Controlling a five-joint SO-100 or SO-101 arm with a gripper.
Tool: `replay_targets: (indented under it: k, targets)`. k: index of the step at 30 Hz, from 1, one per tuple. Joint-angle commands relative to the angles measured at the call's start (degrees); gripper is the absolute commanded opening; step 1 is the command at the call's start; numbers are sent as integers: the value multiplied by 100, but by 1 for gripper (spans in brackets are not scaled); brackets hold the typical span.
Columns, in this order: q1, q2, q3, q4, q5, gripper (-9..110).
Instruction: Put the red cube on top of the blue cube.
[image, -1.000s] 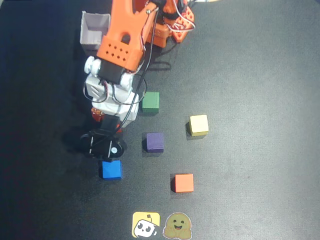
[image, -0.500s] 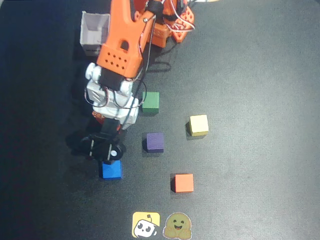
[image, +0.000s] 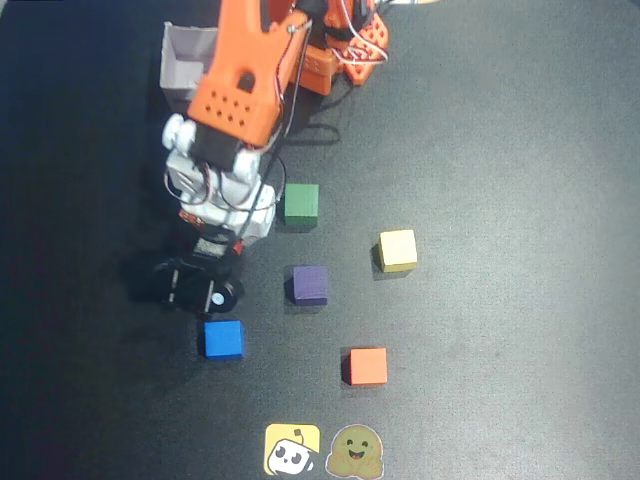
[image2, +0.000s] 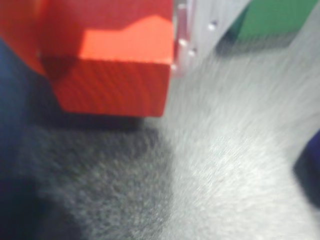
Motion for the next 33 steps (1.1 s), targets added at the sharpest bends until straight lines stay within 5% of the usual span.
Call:
replay_targets:
  k: [1, 33]
  targets:
    - [9, 387, -642, 475, 149, 8]
    - [-431, -1371, -3111, 211, 879, 8]
